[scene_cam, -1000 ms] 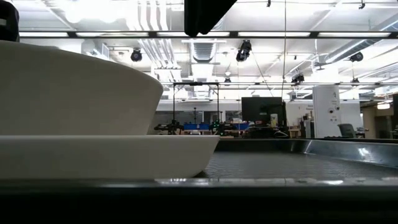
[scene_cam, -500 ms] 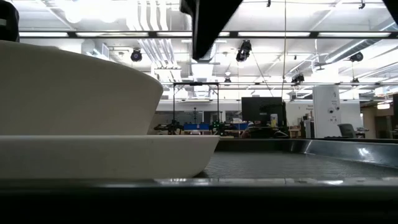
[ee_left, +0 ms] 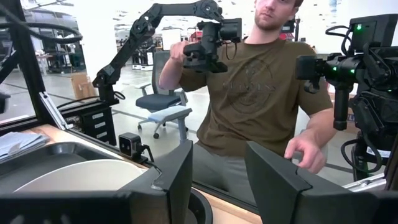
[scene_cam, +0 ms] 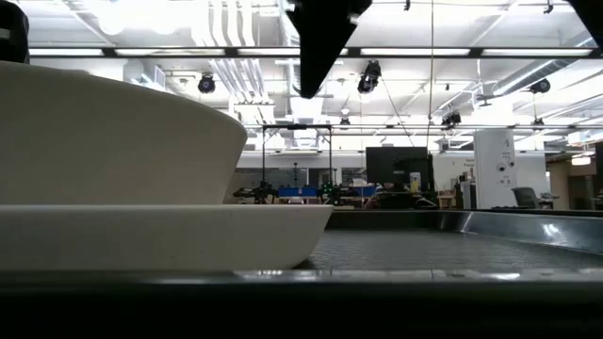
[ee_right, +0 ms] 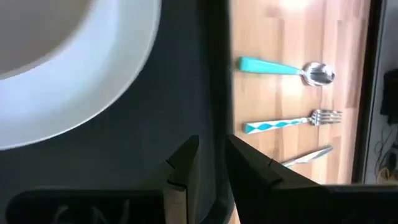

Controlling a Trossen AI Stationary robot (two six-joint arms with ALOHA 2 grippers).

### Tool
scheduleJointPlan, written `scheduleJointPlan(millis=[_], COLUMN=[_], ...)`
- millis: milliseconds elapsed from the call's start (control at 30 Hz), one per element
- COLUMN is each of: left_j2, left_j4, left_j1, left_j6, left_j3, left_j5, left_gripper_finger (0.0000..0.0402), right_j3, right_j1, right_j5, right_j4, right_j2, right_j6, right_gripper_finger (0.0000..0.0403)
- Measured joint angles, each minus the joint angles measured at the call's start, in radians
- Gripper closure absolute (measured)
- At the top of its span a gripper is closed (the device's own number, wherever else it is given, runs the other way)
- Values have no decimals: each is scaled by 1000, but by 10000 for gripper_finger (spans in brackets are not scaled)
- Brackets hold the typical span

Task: Set up tray
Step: Put the gray napkin on the black serving tray to the right of the white plate

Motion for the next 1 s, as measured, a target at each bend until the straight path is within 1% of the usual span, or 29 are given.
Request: scheduleJointPlan(millis=[433, 800, 1000], left_j2=[0, 0, 0], left_j4=[0, 0, 0], left_j1=[0, 0, 0], left_j6=[0, 0, 0], left_j3=[0, 0, 0], left_j5=[0, 0, 0], left_gripper_finger=[269, 269, 269], right_j3=[0, -10, -38], right_j1=[-156, -283, -329], right_j5=[1, -2, -2], right_j4=[27, 28, 30], right_j2=[0, 0, 0], right_j6=[90, 211, 294], right_gripper_finger=[318, 334, 330])
